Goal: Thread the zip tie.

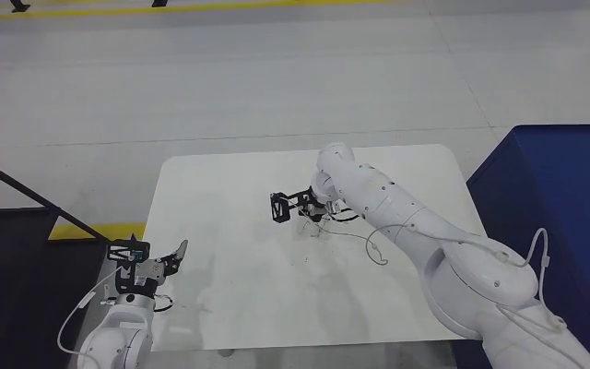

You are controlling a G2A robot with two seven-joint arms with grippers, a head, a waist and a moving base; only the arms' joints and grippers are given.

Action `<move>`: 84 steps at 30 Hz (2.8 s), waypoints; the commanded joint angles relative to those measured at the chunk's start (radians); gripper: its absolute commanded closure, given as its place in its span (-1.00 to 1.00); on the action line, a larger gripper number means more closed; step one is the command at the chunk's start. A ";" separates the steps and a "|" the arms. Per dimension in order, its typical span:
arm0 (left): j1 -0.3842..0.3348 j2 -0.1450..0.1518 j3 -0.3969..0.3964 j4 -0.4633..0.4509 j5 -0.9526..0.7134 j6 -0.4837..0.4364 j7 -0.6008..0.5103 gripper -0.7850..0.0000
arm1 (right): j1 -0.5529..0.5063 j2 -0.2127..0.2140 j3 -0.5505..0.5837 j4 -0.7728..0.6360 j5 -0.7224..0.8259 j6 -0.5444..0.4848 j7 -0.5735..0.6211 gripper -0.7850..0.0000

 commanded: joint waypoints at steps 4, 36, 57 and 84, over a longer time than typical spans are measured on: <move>0.000 0.000 0.000 0.000 0.000 0.000 0.000 -1.00 | -0.006 0.010 0.006 -0.006 0.009 0.007 0.040 1.00; 0.000 0.000 0.000 0.000 0.000 0.000 0.000 -1.00 | -0.021 -0.074 0.021 0.115 0.016 0.100 0.122 0.75; 0.000 0.000 0.000 0.000 0.000 0.000 0.000 -1.00 | -0.016 -0.155 0.019 0.268 -0.024 0.078 0.048 1.00; 0.000 0.000 0.000 0.000 0.000 0.000 0.000 -1.00 | -0.029 -0.179 -0.022 0.238 -0.266 0.156 -0.099 0.65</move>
